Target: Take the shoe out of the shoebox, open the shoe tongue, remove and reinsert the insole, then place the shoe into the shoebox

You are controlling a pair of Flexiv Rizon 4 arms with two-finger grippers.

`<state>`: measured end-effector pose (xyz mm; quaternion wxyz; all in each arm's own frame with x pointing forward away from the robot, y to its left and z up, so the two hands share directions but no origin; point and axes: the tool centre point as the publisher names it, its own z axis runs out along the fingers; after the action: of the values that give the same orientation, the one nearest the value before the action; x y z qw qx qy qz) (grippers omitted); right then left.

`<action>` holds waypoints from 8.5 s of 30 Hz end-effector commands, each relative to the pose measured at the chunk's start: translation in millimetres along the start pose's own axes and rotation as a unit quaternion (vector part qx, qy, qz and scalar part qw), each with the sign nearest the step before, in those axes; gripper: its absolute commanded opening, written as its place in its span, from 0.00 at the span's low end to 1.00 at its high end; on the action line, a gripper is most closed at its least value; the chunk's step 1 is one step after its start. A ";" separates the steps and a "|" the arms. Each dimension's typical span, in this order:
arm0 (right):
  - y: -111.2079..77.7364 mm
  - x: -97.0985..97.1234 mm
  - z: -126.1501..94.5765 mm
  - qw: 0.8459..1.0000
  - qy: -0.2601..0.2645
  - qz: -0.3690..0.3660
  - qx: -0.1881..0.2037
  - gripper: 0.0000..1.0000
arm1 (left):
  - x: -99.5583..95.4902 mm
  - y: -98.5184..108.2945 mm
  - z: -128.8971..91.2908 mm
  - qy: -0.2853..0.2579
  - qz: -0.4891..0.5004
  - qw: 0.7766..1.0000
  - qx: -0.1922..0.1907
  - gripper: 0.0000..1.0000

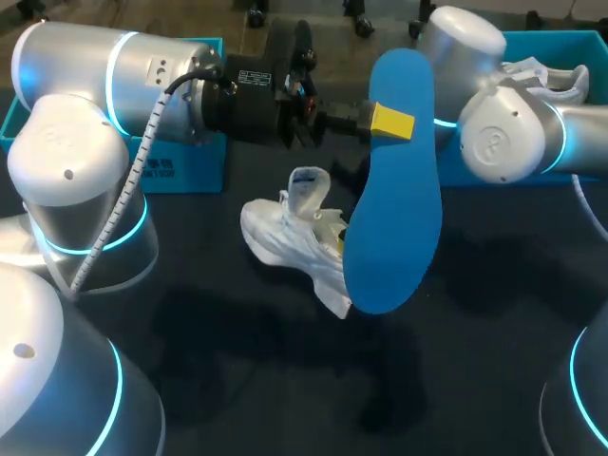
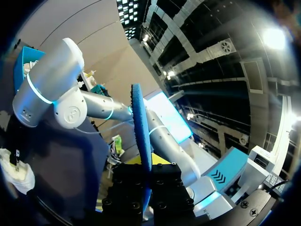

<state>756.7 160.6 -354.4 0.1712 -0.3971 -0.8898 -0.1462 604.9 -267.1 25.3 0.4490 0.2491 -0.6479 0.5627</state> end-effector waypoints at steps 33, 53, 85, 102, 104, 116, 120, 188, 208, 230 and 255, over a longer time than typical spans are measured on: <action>-45.7 5.3 19.1 0.958 -0.092 0.250 -0.107 0.00 | 0.0 2.0 -0.5 -0.001 0.000 1.000 0.001 0.00; -65.4 -9.7 40.9 0.957 -0.084 0.261 -0.092 0.00 | 0.0 2.0 -0.5 -0.001 0.000 1.000 0.001 0.00; -71.0 34.1 -33.5 0.962 0.097 0.220 -0.126 1.00 | 0.0 2.0 -0.5 -0.001 0.000 1.000 0.001 0.00; -73.7 53.0 -91.8 0.911 0.209 0.254 -0.248 1.00 | 0.0 2.0 -0.5 -0.001 0.000 1.000 0.001 0.00; -74.7 54.7 -100.3 0.905 0.226 0.251 -0.260 1.00 | 0.0 2.0 -0.5 -0.001 0.000 1.000 0.001 0.00; -82.7 43.2 -147.6 0.851 0.300 0.292 -0.316 1.00 | 0.0 2.0 -0.5 -0.001 0.000 1.000 0.001 0.00; -80.6 38.2 -166.5 0.827 0.347 0.283 -0.340 1.00 | 0.0 2.0 -0.5 -0.001 0.000 1.000 0.001 0.00; -49.5 50.3 -213.2 0.815 0.403 0.224 -0.352 1.00 | -62.0 -4.0 -51.4 -0.085 0.781 0.618 -0.018 0.00; -49.5 50.3 -213.2 0.815 0.403 0.224 -0.352 1.00 | -89.6 18.6 -69.3 -0.078 0.866 0.491 -0.041 0.00; -45.3 56.0 -208.2 0.814 0.406 0.242 -0.338 1.00 | -141.0 37.2 -65.4 -0.149 0.953 0.257 -0.059 0.00; -28.2 96.3 -202.4 0.821 0.411 0.254 -0.303 0.51 | -182.1 35.1 -27.4 -0.164 0.974 0.136 -0.077 0.00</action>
<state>711.4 121.4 -133.4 0.4230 -0.5427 -0.5145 -0.5118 667.7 -249.2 -146.9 -0.5673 -0.5444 -0.4494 0.4240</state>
